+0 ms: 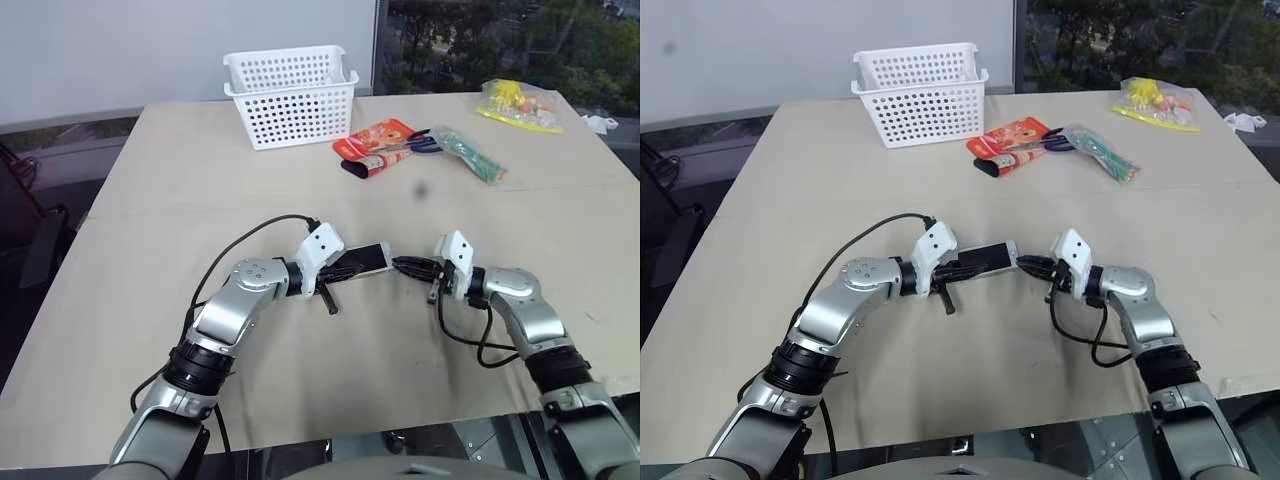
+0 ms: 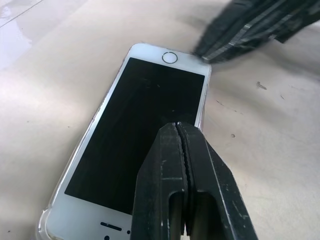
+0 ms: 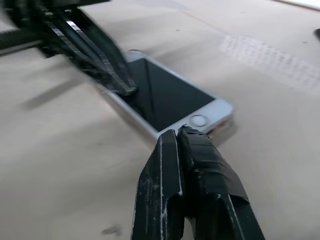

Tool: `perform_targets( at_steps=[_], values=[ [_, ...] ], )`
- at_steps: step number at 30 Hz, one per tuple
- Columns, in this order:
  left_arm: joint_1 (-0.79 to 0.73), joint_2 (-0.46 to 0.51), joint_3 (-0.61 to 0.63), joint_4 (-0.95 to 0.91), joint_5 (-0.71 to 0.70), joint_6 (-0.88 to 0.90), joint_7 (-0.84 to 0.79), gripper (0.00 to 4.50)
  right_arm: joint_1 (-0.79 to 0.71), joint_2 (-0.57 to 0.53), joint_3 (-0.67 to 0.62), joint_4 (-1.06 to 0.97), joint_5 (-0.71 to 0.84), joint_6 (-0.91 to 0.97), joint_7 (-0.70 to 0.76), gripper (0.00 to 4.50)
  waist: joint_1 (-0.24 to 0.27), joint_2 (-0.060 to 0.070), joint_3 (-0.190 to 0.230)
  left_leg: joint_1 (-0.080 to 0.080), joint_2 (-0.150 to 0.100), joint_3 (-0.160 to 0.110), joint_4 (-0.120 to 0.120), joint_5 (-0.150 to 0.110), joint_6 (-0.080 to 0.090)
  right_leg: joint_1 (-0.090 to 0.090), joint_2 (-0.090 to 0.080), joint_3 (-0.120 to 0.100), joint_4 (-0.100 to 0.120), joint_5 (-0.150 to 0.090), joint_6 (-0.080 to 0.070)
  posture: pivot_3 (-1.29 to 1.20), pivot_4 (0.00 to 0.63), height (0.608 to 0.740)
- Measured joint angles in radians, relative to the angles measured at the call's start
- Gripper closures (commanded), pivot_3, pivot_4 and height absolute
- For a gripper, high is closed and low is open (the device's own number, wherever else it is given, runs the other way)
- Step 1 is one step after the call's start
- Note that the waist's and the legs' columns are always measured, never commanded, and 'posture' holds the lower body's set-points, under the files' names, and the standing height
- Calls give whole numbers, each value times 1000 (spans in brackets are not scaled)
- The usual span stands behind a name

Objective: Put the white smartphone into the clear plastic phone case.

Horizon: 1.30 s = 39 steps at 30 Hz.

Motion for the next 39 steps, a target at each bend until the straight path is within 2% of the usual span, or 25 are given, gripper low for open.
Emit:
perform_targets(
  at_steps=[16,20,23,26,32,39],
  values=[
    [10,1,1,3,20,-2,-6,4500,-27,0,53,-8,-67,24,-4,4479,-6,1,-12,2,1,1,-1,0,0,0,1,2,0,0,0,0,150,740],
    [19,2,2,4,26,2,-1,4500,-72,5,80,-28,-88,159,-16,4479,-15,-1,-21,4,1,0,-1,0,0,1,2,3,1,0,0,0,150,740],
    [24,4,1,5,28,4,-1,4500,-88,4,97,-47,-92,257,-12,4479,-20,-1,-23,14,1,-1,-2,0,0,8,-3,3,0,0,-1,0,150,740],
    [25,7,1,12,29,4,-4,4500,-106,-2,114,-73,-96,345,-10,4479,-21,0,-26,17,1,-1,-3,-3,-5,9,-4,3,0,0,-1,0,150,740],
    [25,8,1,24,30,4,-6,4500,-120,-15,147,-116,-118,429,-5,4479,-22,-1,-39,17,1,-2,-8,-3,-6,9,-4,1,-4,-1,-1,0,150,740],
    [25,9,2,29,38,4,1,4500,-134,20,170,-116,-154,455,-32,4479,-28,-2,-45,20,2,-6,-12,-4,-6,10,-5,-1,-10,-1,-1,0,150,740]
  ],
)
